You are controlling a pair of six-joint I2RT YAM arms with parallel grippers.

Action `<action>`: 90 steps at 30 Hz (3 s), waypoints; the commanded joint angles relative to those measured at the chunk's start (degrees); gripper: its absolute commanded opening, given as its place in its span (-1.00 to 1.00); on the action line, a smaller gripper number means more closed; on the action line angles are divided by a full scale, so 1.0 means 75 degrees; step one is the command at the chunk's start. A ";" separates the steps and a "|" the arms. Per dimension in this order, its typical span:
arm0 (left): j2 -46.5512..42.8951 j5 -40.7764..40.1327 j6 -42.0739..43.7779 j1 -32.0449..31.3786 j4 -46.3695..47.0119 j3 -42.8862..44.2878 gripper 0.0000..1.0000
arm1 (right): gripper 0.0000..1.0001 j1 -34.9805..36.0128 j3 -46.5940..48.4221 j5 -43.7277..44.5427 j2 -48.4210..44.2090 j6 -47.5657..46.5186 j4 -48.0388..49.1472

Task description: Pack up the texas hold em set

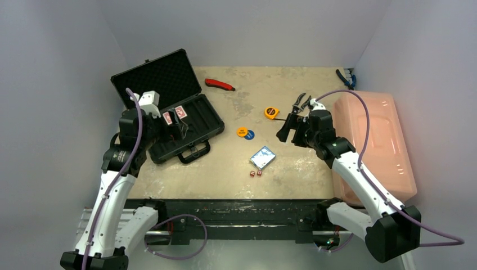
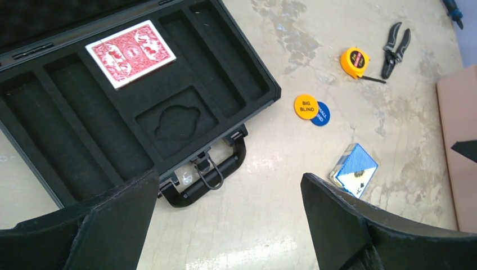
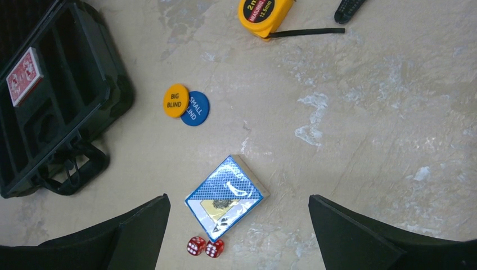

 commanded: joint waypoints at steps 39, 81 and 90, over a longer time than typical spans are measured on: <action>0.5655 -0.1054 -0.0469 -0.3978 0.0190 0.3257 0.47 | 0.98 0.0140 0.0877 0.1544 0.0536 0.0190 -0.1634; 1.0043 -0.2202 -0.2179 -0.4174 -0.0616 0.5943 0.64 | 0.98 0.0146 -0.0623 0.0379 -0.0183 0.0550 -0.0745; 1.0486 -0.2273 -0.2252 -0.4162 -0.0884 0.6492 0.81 | 0.98 0.0147 -0.0658 0.0345 -0.0180 0.0512 -0.0697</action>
